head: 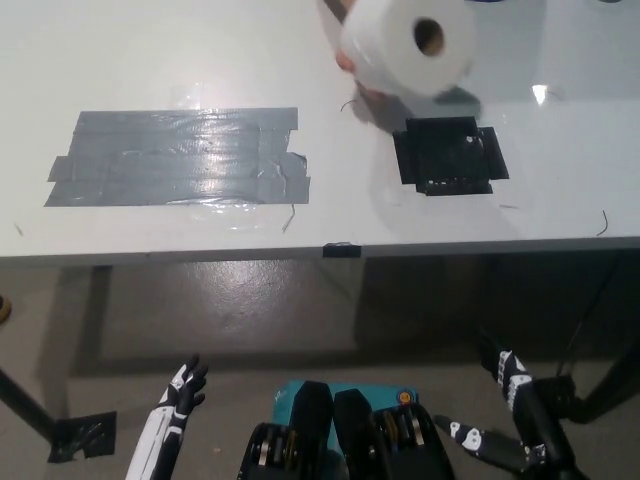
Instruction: A person hands over a roll of toilet paper to the robot , and the robot inserts its right thumb into the hole in the centre to grab the roll, and then places it on the balck area on the desk.
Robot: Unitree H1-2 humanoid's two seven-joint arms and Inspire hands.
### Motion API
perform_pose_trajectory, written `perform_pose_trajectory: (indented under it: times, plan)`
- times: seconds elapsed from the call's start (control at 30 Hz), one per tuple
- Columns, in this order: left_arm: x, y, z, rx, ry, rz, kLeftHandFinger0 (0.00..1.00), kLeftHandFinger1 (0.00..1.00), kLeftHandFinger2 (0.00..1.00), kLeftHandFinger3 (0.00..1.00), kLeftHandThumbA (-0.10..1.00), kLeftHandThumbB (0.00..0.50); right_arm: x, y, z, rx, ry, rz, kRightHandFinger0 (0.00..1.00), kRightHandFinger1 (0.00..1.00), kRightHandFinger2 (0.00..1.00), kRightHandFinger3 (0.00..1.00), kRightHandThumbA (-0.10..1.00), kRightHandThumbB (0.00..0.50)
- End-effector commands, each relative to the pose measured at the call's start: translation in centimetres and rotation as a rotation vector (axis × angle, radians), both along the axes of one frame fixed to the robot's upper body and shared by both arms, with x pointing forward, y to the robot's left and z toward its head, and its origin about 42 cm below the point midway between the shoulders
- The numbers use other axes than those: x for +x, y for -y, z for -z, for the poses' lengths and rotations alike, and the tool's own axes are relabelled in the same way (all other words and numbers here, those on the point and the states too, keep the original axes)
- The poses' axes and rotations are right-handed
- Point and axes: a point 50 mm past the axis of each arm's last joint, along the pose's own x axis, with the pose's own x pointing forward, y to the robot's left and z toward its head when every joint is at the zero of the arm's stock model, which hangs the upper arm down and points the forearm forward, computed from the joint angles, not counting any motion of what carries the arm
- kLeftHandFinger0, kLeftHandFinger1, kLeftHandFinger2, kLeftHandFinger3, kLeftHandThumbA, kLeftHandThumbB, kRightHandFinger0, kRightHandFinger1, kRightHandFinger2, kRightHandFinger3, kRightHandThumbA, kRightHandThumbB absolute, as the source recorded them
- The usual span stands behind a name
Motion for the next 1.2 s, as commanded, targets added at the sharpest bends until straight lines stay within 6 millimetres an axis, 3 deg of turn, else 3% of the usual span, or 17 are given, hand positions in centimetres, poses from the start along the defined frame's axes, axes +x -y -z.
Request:
perform_pose_trajectory:
  times: [0.0,0.17,0.37,0.63,0.7,0.87,1.0,1.07,1.17]
  plan:
    - [1.2,0.1,-1.3,0.005,0.058,0.012,1.0,1.0,1.0,1.0,1.0,0.087,2.2,0.7,-4.8,-0.018,0.177,0.015,1.0,1.0,1.0,1.0,0.85,0.188]
    - [1.6,0.2,-1.4,-0.007,0.053,0.008,1.0,1.0,1.0,1.0,1.0,0.086,3.9,1.7,-9.0,-0.049,0.239,0.031,1.0,1.0,1.0,1.0,0.88,0.234]
    - [1.8,0.3,-1.4,-0.004,0.05,0.011,1.0,1.0,1.0,1.0,1.0,0.085,8.3,3.6,-14.2,-0.118,0.316,0.019,1.0,1.0,1.0,1.0,0.83,0.248]
    - [1.9,0.1,-1.6,0.0,0.061,0.011,1.0,1.0,1.0,1.0,1.0,0.094,13.9,5.5,-19.5,-0.273,0.325,-0.001,1.0,1.0,1.0,1.0,0.99,0.301]
    - [2.0,0.0,-1.7,0.003,0.066,0.011,1.0,1.0,1.0,1.0,1.0,0.098,15.0,5.5,-20.8,-0.303,0.323,0.003,1.0,1.0,1.0,1.0,0.99,0.286]
    - [2.1,0.1,-1.8,0.01,0.072,0.015,1.0,1.0,1.0,1.0,1.0,0.096,17.6,5.7,-23.2,-0.411,0.287,0.016,1.0,1.0,1.0,1.0,1.0,0.337]
    - [2.2,0.2,-1.7,0.008,0.075,0.017,1.0,1.0,1.0,1.0,1.0,0.095,19.7,5.9,-24.4,-0.483,0.293,0.025,1.0,1.0,1.0,1.0,1.0,0.308]
    - [2.1,0.3,-1.7,0.006,0.077,0.018,1.0,1.0,1.0,1.0,1.0,0.09,21.0,6.1,-25.2,-0.486,0.262,0.026,1.0,1.0,1.0,1.0,0.96,0.318]
    - [2.2,0.2,-1.8,0.011,0.079,0.019,1.0,1.0,1.0,1.0,1.0,0.103,22.0,6.3,-25.9,-0.519,0.236,0.042,1.0,1.0,1.0,1.0,0.99,0.34]
